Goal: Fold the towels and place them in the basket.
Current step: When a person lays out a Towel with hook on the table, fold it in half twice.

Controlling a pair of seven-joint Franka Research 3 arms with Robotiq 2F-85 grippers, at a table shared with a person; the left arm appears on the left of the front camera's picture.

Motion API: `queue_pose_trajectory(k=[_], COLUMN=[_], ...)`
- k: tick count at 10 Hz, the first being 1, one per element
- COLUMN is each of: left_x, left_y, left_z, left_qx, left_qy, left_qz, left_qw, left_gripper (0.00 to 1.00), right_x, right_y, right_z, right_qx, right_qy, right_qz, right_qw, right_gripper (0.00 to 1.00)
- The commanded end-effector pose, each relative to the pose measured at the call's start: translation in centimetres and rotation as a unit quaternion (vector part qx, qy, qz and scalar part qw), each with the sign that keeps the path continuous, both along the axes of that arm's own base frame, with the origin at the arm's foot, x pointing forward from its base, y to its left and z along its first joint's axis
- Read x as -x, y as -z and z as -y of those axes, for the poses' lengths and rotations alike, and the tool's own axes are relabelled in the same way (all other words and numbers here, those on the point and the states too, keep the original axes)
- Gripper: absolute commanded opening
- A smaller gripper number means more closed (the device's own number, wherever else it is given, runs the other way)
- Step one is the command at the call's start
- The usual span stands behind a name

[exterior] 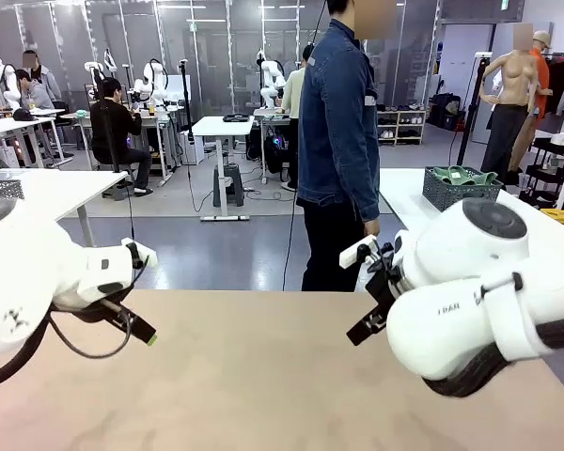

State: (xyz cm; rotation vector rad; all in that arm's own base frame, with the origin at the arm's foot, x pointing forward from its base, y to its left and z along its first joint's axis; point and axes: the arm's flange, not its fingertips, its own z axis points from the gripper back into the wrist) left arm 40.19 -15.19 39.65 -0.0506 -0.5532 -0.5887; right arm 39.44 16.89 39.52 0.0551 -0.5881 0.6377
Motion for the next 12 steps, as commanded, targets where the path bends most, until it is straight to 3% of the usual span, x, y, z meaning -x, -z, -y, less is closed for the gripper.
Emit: queue_pose_trajectory(k=[1, 3, 5, 7, 8, 10, 12], left_x=[0.8, 2.7, 6.7, 11.3, 13.4, 17.5, 21.2], left_y=[-7.9, -16.0, -24.8, -32.0, -35.1, -39.4, -42.8], left_z=[-1.7, -4.3, -8.4, -12.4, -13.8, -16.1, -17.7], left_qx=[0.036, 0.063, 0.139, 0.135, 0.159, 0.162, 0.154], left_qy=[0.011, 0.028, 0.079, 0.057, 0.046, 0.033, -0.003], left_qz=[-0.018, -0.010, -0.064, -0.043, -0.033, -0.003, 0.038], left_qw=[0.999, 0.998, 0.985, 0.988, 0.986, 0.986, 0.987], left_gripper=[1.00, 1.00, 1.00, 1.00, 1.00, 1.00, 1.00], right_x=[0.4, 1.7, 4.9, 9.2, 12.0, 17.4, 20.2], right_y=[-7.8, -16.5, -24.1, -29.8, -33.0, -37.3, -38.7], right_z=[2.2, 4.7, 8.4, 11.9, 13.7, 17.7, 20.6], right_qx=[-0.024, -0.061, -0.089, -0.101, -0.110, -0.119, -0.135], right_qy=[-0.015, -0.035, -0.046, -0.042, -0.032, -0.003, 0.027], right_qz=[-0.014, -0.029, -0.053, -0.057, -0.032, -0.024, -0.018], right_qw=[0.999, 0.997, 0.994, 0.992, 0.993, 0.993, 0.990], right_gripper=[1.00, 1.00, 1.00, 1.00, 1.00, 1.00, 1.00])
